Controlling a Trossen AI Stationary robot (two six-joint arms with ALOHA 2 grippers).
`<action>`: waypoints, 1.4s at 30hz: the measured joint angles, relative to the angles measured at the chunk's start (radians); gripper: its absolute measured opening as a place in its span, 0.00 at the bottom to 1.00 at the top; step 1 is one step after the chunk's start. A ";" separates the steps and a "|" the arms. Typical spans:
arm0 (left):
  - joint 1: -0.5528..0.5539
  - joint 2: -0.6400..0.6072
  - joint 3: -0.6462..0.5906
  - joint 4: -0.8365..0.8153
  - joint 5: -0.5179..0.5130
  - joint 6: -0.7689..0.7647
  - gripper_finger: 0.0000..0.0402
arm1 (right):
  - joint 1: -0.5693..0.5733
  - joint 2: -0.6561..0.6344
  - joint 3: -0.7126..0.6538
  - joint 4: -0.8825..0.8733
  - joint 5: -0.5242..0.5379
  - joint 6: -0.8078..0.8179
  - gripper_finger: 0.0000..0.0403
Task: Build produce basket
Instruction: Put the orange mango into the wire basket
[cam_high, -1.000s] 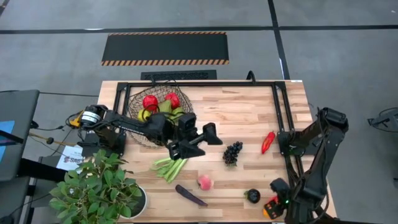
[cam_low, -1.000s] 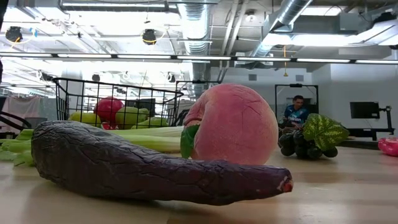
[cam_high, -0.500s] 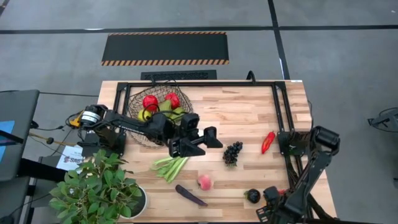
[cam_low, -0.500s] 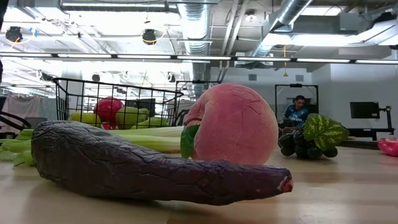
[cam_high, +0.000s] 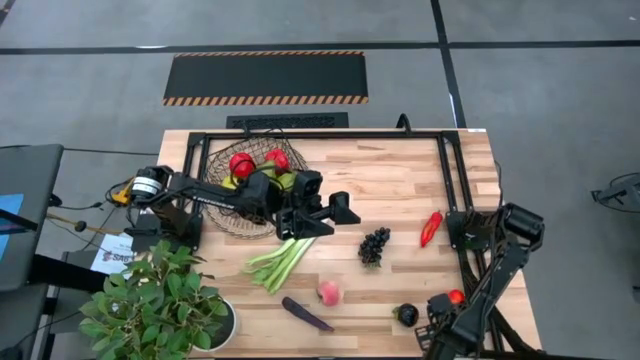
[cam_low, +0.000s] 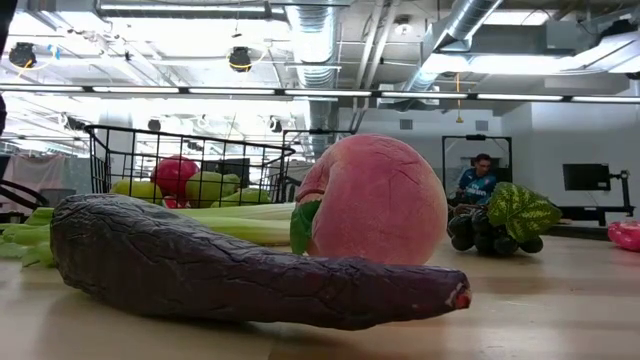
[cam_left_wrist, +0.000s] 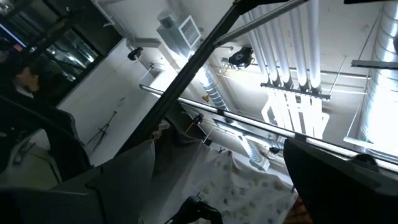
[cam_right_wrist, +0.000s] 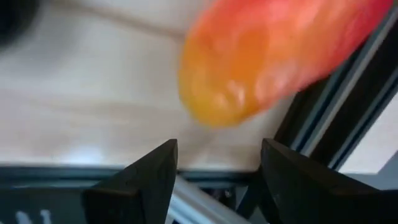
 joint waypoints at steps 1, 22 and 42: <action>0.003 0.000 0.000 0.000 0.000 -0.001 0.85 | -0.006 0.000 0.000 -0.020 0.001 -0.001 0.63; 0.010 0.000 0.000 -0.008 0.078 -0.025 0.85 | -0.159 -0.074 0.045 -0.006 0.413 -0.331 0.63; 0.012 0.001 0.001 -0.162 0.073 0.040 0.85 | -0.094 -0.106 -0.019 -0.242 -0.038 -0.116 0.63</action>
